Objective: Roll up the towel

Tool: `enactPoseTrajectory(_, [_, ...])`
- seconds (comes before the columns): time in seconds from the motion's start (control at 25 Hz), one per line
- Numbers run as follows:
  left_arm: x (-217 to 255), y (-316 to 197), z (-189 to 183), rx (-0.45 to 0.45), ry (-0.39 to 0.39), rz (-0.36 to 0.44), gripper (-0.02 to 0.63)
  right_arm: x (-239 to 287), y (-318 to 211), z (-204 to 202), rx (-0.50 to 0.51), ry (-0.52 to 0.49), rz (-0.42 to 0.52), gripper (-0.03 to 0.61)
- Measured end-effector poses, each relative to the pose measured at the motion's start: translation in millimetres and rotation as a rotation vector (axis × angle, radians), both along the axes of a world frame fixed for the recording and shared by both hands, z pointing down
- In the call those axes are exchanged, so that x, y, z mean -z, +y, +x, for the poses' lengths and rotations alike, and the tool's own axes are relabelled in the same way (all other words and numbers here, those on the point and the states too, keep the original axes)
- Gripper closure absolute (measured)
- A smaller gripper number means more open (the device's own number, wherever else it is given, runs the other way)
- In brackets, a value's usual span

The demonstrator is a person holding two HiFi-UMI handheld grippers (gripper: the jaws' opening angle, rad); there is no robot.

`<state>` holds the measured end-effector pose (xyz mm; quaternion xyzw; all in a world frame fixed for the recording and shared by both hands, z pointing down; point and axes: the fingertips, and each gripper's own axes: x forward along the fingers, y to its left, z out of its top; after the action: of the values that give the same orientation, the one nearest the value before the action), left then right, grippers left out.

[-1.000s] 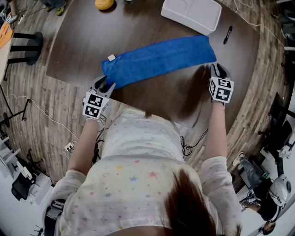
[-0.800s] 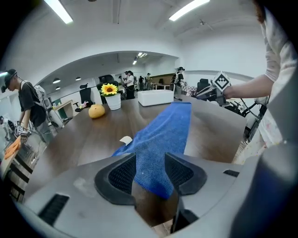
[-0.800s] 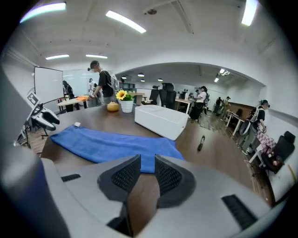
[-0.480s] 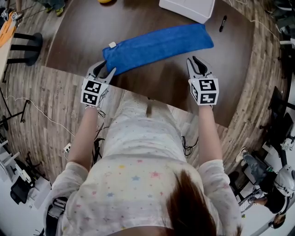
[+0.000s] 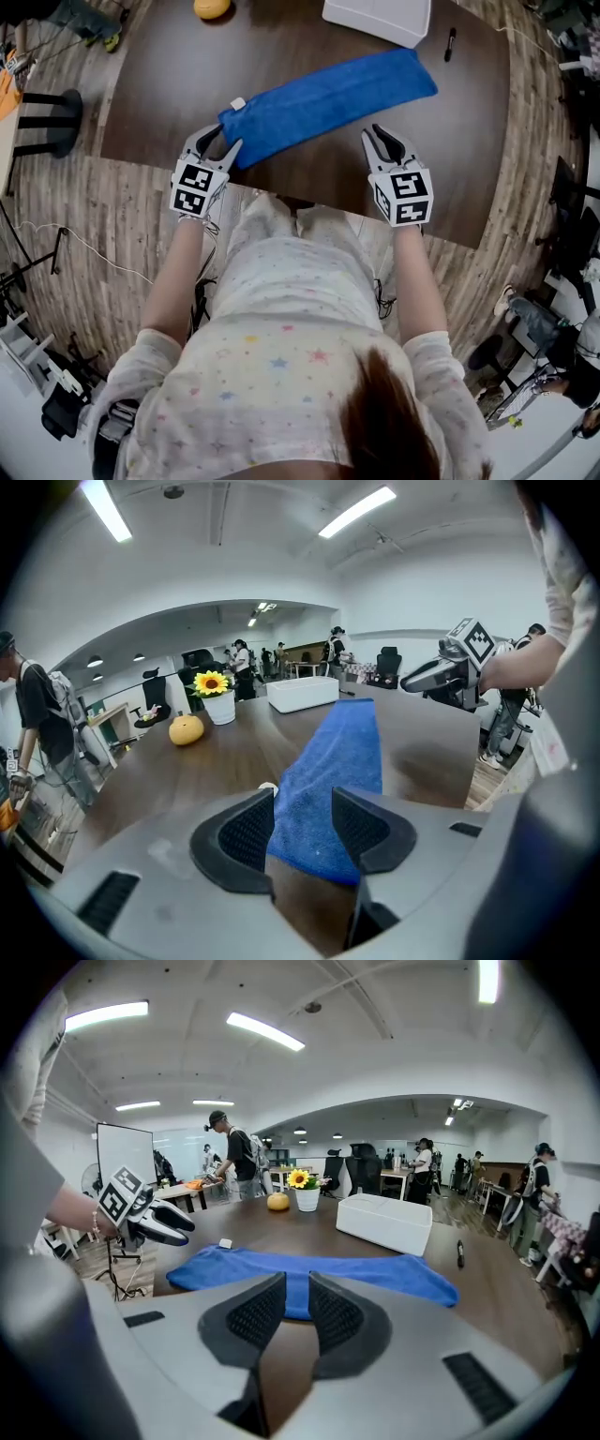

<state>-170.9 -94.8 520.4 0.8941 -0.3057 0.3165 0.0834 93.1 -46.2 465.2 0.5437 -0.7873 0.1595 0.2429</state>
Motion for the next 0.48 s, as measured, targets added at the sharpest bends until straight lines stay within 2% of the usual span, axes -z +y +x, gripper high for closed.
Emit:
enactPoseTrajectory(0.2, [-5.4, -14.6, -12.0, -0.072, 0.006, -0.019, 0.439, -7.1, -0.4, -53.0, 0.008, -0.033, -0.034, 0.505])
enactPoseTrajectory(0.48, [-16.3, -38.5, -22.7, -0.177, -0.029, -0.03, 0.439, -24.8, -2.5, -133.7, 0.047, -0.072, -0.087, 0.505])
